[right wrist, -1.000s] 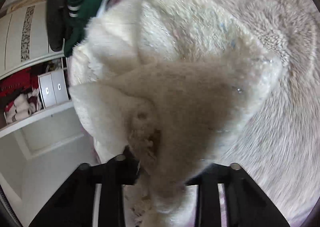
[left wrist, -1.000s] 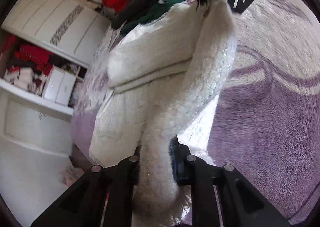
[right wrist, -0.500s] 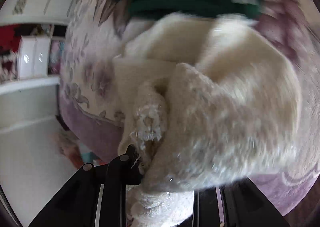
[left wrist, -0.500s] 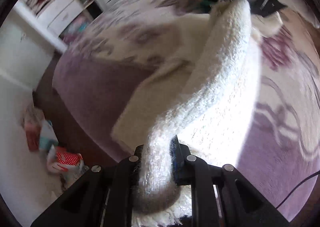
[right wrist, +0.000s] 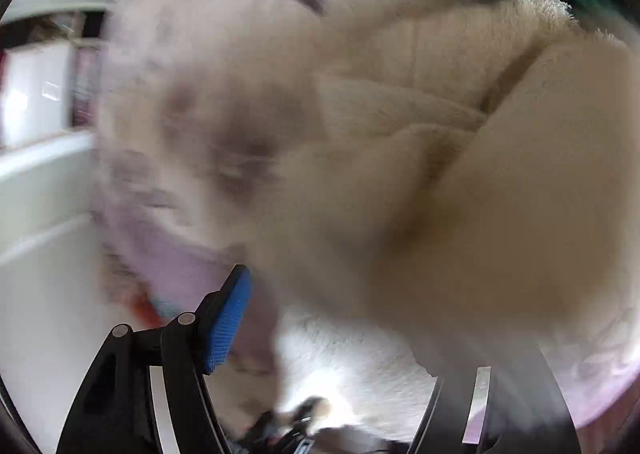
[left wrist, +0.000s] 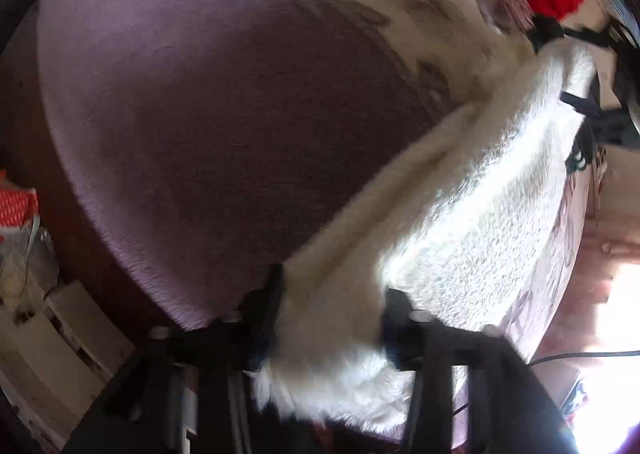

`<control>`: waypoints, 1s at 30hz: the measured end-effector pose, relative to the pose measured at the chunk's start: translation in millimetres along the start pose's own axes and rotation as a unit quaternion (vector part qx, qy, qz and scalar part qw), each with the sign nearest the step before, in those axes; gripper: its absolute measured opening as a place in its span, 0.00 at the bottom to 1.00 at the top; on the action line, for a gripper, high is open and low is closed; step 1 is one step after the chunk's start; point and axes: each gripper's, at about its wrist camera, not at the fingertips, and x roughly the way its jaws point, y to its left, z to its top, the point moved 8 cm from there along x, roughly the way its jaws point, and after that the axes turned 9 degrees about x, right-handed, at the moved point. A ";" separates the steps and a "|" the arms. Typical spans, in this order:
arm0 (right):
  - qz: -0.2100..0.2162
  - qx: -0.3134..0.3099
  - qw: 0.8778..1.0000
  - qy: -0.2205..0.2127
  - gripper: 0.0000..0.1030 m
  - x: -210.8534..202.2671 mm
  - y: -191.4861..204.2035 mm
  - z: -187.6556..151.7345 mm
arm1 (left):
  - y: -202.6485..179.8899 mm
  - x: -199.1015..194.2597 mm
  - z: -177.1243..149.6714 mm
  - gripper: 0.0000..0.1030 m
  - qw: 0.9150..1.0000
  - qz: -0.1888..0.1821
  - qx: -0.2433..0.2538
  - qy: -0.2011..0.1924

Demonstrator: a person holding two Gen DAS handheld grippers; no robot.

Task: Fold large clothes

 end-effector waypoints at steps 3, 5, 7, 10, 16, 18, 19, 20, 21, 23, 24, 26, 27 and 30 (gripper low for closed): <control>0.038 -0.006 0.999 -0.034 0.72 -26.8 3.3 13.1 | 20.7 -10.7 -4.0 0.46 1.000 -0.003 -0.026 0.005; 0.031 -0.009 0.998 -0.050 0.72 -23.5 -0.8 32.2 | 23.6 -13.5 -6.5 0.46 0.999 -0.005 -0.034 0.006; 0.022 -0.009 0.999 -0.033 0.72 -0.8 -7.6 51.7 | 21.8 -17.3 -6.9 0.46 0.999 0.005 -0.031 0.008; 0.038 0.000 0.999 -0.016 0.72 9.6 -18.6 68.6 | 7.5 -28.7 0.4 0.43 1.000 0.029 -0.002 0.001; 0.049 -0.040 0.997 -0.051 0.72 -49.2 -64.6 15.7 | 2.8 -52.0 4.2 0.43 0.999 0.035 0.001 -0.019; -0.002 -0.036 0.998 -0.050 0.72 -50.6 -106.4 -18.1 | 6.6 -46.0 2.8 0.43 0.999 0.038 -0.005 -0.010; -0.027 -0.025 0.999 -0.037 0.72 -45.6 -135.6 -43.1 | 8.3 -38.2 1.4 0.43 0.999 0.041 -0.004 0.000; -0.044 -0.015 0.999 -0.022 0.72 -37.2 -158.8 -64.6 | 9.6 -28.1 -0.2 0.43 0.999 0.046 -0.004 0.013; -0.053 -0.002 0.999 -0.008 0.72 -28.0 -179.4 -85.0 | 2.7 -18.6 1.5 0.43 0.999 0.050 -0.003 0.019; -0.044 0.036 0.997 0.045 0.72 4.1 -218.4 -134.9 | 5.5 -4.1 -1.1 0.43 0.997 0.070 -0.001 0.025; -0.033 0.054 0.996 0.069 0.72 19.2 -231.3 -153.7 | 5.0 -0.5 -1.3 0.42 0.997 0.069 -0.003 0.022; -0.010 0.095 0.989 0.115 0.72 57.4 -254.3 -193.5 | 8.6 2.2 -4.1 0.33 0.997 0.075 -0.018 0.011; -0.004 0.107 0.986 0.128 0.72 69.6 -260.6 -205.9 | 7.6 3.6 -2.0 0.23 0.997 0.069 -0.029 0.003; 0.017 0.133 0.984 0.119 0.22 96.6 -267.0 -233.0 | 13.9 -8.3 -7.9 0.07 0.997 0.036 -0.066 -0.021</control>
